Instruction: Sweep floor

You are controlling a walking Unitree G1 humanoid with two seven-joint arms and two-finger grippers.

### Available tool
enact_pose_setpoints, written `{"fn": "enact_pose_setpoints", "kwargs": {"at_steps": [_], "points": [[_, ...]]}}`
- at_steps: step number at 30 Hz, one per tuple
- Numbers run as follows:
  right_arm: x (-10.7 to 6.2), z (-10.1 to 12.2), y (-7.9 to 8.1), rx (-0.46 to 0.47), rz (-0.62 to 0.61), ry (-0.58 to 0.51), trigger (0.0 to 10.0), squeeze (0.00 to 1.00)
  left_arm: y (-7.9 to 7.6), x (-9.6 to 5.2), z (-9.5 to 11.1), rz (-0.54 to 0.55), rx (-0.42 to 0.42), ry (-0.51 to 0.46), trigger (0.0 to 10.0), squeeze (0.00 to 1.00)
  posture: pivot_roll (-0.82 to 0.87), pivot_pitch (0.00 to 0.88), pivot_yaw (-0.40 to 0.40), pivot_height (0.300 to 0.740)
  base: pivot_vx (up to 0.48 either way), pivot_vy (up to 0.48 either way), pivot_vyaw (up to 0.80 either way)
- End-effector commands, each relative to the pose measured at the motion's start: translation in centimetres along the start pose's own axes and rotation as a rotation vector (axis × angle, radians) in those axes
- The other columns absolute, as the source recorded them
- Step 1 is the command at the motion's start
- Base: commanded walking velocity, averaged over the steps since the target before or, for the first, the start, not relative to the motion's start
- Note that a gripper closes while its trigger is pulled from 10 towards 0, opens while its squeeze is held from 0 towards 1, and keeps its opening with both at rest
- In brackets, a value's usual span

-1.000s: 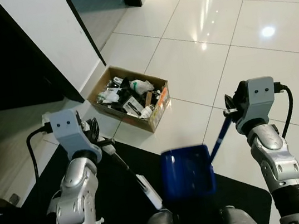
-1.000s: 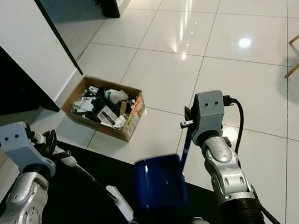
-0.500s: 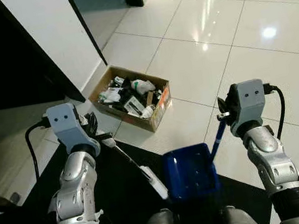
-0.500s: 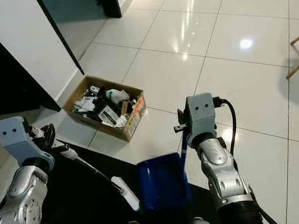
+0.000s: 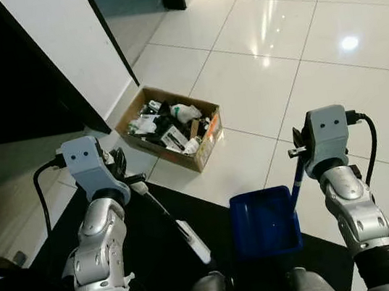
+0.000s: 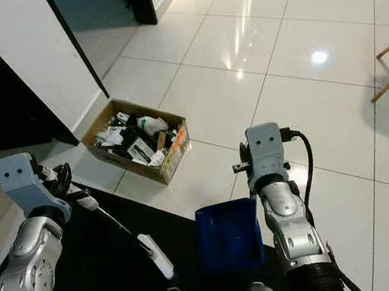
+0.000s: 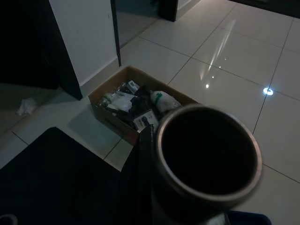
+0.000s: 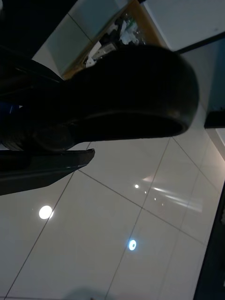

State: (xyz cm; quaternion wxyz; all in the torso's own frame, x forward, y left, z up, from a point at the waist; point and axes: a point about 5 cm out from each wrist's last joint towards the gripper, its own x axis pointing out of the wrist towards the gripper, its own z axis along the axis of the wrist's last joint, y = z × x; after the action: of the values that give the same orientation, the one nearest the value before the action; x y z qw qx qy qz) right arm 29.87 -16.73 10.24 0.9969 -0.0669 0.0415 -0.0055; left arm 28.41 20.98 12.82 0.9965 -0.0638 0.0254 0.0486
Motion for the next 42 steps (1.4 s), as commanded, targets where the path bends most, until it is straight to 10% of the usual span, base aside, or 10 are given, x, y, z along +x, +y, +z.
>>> {"fn": "enact_pose_setpoints", "kwargs": {"at_steps": [1, 15, 16, 17, 28, 30, 31, 42], "points": [[-0.3, -0.6, 0.3, 0.019, -0.009, 0.01, 10.0, 0.0, 0.7, 0.2, 0.5, 0.014, 0.026, -0.024, 10.0, 0.0, 0.07, 0.124, 0.145, 0.74, 0.0, 0.0, 0.0], [-0.2, -2.3, 1.6, -0.069, 0.002, 0.04, 10.0, 0.0, 0.5, 0.2, 0.6, 0.01, 0.026, -0.028, 10.0, 0.0, 0.08, 0.125, 0.144, 0.74, 0.0, 0.0, 0.0], [-0.2, -2.5, 1.9, -0.074, 0.006, 0.043, 10.0, 0.36, 0.6, 0.2, 0.6, 0.011, 0.026, -0.027, 10.0, 0.0, 0.08, 0.125, 0.144, 0.74, 0.0, 0.0, 0.0], [-0.2, -2.7, 2.0, -0.066, 0.01, 0.048, 10.0, 1.0, 0.7, 0.1, 0.6, 0.013, 0.027, -0.027, 10.0, 0.0, 0.08, 0.124, 0.144, 0.74, 0.0, 0.0, 0.0], [-0.1, -3.2, 2.4, -0.048, 0.011, 0.051, 10.0, 1.0, 0.9, 0.2, 0.7, 0.02, 0.029, -0.031, 10.0, 0.0, 0.08, 0.125, 0.142, 0.74, 0.0, 0.0, 0.0], [-0.1, -3.1, 2.4, -0.048, 0.012, 0.046, 10.0, 0.84, 0.8, 0.1, 0.7, 0.02, 0.028, -0.031, 10.0, 0.0, 0.08, 0.126, 0.142, 0.74, 0.0, 0.0, 0.0], [-0.1, -3.0, 2.4, -0.046, 0.015, 0.045, 10.0, 0.0, 0.8, 0.1, 0.7, 0.019, 0.028, -0.031, 10.0, 0.0, 0.08, 0.126, 0.142, 0.74, 0.0, 0.0, 0.0], [-1.8, -1.9, 0.6, -0.039, -0.1, 0.036, 10.0, 0.0, 0.7, 0.2, 0.6, 0.01, 0.027, -0.024, 10.0, 0.0, 0.06, 0.136, 0.145, 0.74, 0.0, 0.0, 0.0]]}}
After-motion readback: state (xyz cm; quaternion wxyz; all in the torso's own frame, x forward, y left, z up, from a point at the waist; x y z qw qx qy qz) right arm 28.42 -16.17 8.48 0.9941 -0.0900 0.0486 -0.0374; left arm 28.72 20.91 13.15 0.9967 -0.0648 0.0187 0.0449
